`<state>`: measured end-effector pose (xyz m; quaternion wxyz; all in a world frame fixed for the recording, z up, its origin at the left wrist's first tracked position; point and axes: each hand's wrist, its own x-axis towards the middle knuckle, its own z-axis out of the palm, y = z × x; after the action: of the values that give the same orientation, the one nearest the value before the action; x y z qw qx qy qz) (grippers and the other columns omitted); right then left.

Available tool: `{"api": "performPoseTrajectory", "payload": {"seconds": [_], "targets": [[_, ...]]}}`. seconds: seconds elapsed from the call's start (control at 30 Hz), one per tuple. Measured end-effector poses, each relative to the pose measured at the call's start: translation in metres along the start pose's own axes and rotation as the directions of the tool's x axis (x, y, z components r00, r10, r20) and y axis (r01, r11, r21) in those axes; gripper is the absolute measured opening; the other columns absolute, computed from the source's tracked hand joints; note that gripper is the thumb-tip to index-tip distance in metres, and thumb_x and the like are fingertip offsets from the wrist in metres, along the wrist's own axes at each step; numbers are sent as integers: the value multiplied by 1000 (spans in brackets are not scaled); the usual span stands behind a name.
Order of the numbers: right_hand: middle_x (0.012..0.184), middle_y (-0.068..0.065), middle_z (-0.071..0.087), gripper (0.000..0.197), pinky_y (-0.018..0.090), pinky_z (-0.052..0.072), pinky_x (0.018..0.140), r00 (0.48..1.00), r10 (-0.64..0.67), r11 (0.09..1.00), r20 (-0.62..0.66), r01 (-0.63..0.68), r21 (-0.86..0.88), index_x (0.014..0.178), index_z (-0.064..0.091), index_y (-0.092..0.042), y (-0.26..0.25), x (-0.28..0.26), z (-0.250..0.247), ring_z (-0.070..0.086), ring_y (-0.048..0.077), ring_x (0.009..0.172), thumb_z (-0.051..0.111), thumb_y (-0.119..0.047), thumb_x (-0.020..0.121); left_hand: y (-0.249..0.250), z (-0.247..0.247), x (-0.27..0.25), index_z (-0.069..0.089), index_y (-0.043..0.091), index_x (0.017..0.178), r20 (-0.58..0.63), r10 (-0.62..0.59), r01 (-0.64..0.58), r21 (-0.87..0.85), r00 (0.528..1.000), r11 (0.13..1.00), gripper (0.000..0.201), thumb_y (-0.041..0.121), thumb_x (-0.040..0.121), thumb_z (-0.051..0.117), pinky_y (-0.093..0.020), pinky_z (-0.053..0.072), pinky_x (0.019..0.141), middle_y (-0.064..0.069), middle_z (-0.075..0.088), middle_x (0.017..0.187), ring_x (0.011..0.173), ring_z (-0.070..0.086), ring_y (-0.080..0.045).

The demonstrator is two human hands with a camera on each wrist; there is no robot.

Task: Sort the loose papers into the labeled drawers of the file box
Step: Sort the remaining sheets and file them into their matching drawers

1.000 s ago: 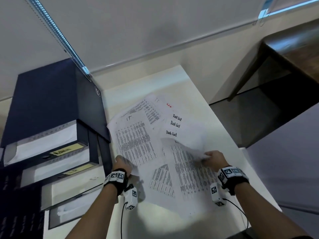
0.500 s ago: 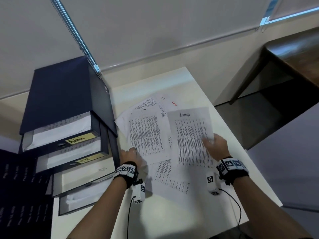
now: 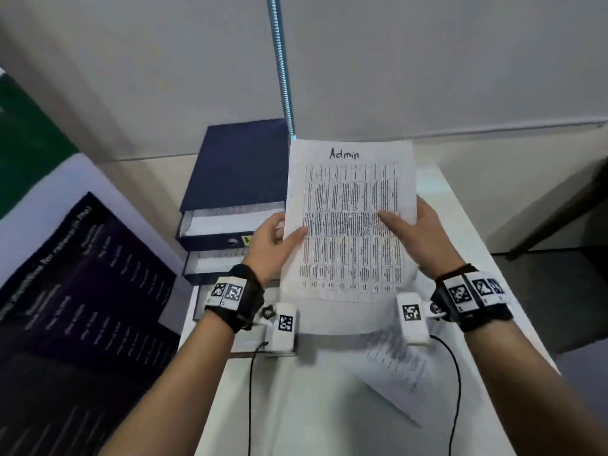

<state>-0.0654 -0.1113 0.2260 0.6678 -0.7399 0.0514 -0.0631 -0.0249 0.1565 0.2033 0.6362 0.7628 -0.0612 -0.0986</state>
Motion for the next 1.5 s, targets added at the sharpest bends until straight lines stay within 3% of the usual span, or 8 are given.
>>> {"api": "performPoseTrajectory", "payload": {"seconds": [0.2, 0.4, 0.57, 0.8, 0.97, 1.13, 1.3, 1.5], "targets": [[122, 12, 67, 77, 46, 55, 92, 969, 120, 978, 214, -153, 142, 151, 23, -38, -13, 4, 97, 67, 29, 110, 60, -3, 94, -1, -98, -51, 45, 16, 135, -218, -37, -3, -180, 975, 984, 47, 10, 93, 65, -34, 60, 65, -9, 77, 83, 73, 74, -24], [128, 20, 62, 43, 34, 57, 89, 854, 372, 899, 363, -429, 88, 134, 55, -3, -6, 5, 174, 70, 23, 96, 51, 10, 94, -46, -169, -89, 19, 28, 153, -273, -135, 69, -238, 953, 969, 71, 5, 97, 56, -33, 59, 71, -12, 76, 81, 72, 72, -19], [119, 27, 65, 33, 37, 59, 83, 739, 516, 748, 433, -635, 193, 128, 55, 7, -7, 15, 197, 72, 28, 90, 50, 5, 96, -48, -195, -99, 58, 18, 133, -277, -96, 30, -234, 956, 972, 34, 9, 100, 51, -23, 56, 70, -8, 76, 100, 84, 71, -14], [112, 24, 69, 37, 33, 61, 77, 781, 515, 765, 352, -604, 221, 131, 50, 12, -14, 51, 211, 73, 24, 88, 51, -2, 97, -37, -205, -77, 67, 17, 124, -147, -157, 116, -255, 977, 960, 31, 20, 94, 65, -23, 56, 81, -3, 74, 112, 95, 70, -13], [102, 5, 70, 42, 29, 60, 66, 803, 470, 856, 367, -516, 32, 134, 50, -16, -14, 58, 199, 69, 15, 76, 63, -17, 95, -55, -203, -35, 75, 25, 107, -353, -164, 131, -117, 921, 985, 29, 25, 78, 81, -39, 50, 101, -8, 73, 110, 104, 67, -22], [78, 1, 69, 37, 11, 50, 54, 806, 439, 887, 397, -460, -46, 122, 63, -4, 4, 69, 185, 63, 1, 57, 65, 6, 87, -58, -187, 5, 71, 21, 115, -477, -53, 151, 170, 877, 974, 29, 24, 86, 73, -27, 44, 103, -2, 64, 123, 113, 59, -18], [87, 7, 70, 24, 14, 52, 61, 940, 329, 935, 92, -337, 106, 109, 71, -1, 28, 102, 188, 57, 9, 64, 73, -5, 85, -56, -162, 34, 71, 27, 111, -307, 311, 14, 732, 899, 681, 24, 35, 91, 61, -42, 35, 108, -1, 52, 121, 117, 48, -21], [89, 15, 68, 16, 29, 61, 73, 930, 358, 909, 85, -368, 195, 104, 69, -1, 60, 112, 154, 67, 20, 75, 63, -12, 94, -66, -125, 52, 67, 32, 121, 45, 143, -98, 916, 989, 389, 59, 53, 97, 17, -42, 22, 114, 5, 62, 132, 126, 51, -17]]}}
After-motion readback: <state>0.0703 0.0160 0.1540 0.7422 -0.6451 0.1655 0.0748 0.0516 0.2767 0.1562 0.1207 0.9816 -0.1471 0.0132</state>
